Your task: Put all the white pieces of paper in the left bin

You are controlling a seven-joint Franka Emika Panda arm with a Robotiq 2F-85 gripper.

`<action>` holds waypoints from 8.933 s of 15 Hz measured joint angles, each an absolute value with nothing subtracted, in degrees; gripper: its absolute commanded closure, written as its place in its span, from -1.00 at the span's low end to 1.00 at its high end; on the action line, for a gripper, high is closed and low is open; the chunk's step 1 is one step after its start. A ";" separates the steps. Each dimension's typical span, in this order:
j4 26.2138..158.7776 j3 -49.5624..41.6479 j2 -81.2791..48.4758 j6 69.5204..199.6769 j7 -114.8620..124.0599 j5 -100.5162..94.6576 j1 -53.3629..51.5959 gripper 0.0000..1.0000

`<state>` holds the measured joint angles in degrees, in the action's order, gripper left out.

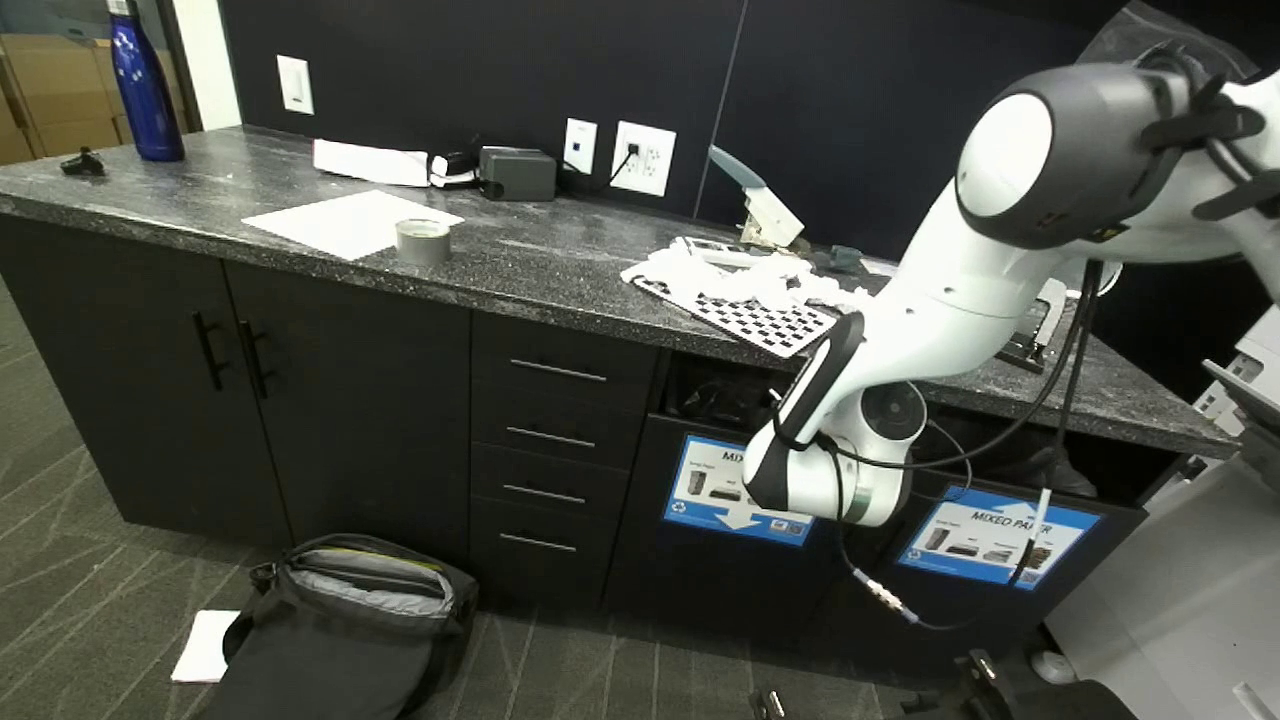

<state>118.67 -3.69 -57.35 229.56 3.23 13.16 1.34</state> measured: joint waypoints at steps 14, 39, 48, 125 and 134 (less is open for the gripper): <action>137.95 -5.24 -18.35 172.33 7.69 9.35 -1.30 -1.00; 67.31 -11.41 -43.71 122.44 55.72 6.83 8.30 -1.00; 47.24 -10.37 -59.36 115.91 59.18 8.25 12.65 -1.00; 103.97 -0.20 -26.93 80.20 -20.93 -12.09 14.38 0.79; 132.98 0.37 -9.00 109.09 -17.49 -3.45 7.80 0.77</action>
<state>132.98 0.37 -9.00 109.09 -17.49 -3.45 7.80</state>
